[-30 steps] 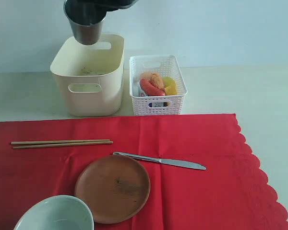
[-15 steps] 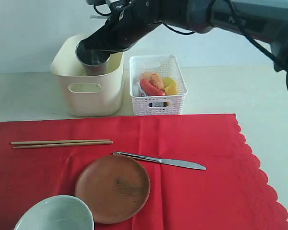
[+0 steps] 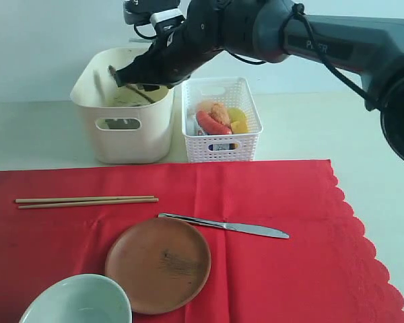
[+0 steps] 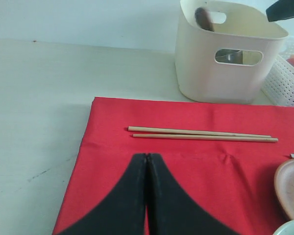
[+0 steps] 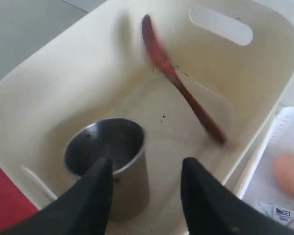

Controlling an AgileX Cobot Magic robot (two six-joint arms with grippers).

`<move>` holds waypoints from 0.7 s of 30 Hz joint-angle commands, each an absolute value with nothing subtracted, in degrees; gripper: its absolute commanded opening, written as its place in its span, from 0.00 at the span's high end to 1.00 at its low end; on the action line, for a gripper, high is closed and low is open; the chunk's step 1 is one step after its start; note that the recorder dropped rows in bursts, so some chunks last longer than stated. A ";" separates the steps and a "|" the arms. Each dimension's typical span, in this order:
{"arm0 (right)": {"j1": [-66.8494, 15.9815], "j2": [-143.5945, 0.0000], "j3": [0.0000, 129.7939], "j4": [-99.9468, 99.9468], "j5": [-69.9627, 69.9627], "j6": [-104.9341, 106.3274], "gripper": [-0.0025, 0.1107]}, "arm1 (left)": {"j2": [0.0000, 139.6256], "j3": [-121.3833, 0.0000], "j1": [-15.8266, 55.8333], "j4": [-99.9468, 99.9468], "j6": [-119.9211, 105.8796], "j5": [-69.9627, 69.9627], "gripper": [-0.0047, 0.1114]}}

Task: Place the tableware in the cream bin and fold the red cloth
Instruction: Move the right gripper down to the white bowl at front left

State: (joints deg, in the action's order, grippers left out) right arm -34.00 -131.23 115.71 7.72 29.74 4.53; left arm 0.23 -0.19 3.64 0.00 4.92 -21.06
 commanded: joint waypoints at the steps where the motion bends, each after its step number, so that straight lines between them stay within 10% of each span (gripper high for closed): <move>1: -33.82 -128.92 116.02 7.38 31.73 4.39 0.57 | 0.00 0.00 3.98 0.71 4.81 -20.47 0.96; 21: -33.94 -115.04 116.02 9.21 54.11 7.75 0.57 | 0.00 0.00 3.98 0.71 4.81 -20.47 0.96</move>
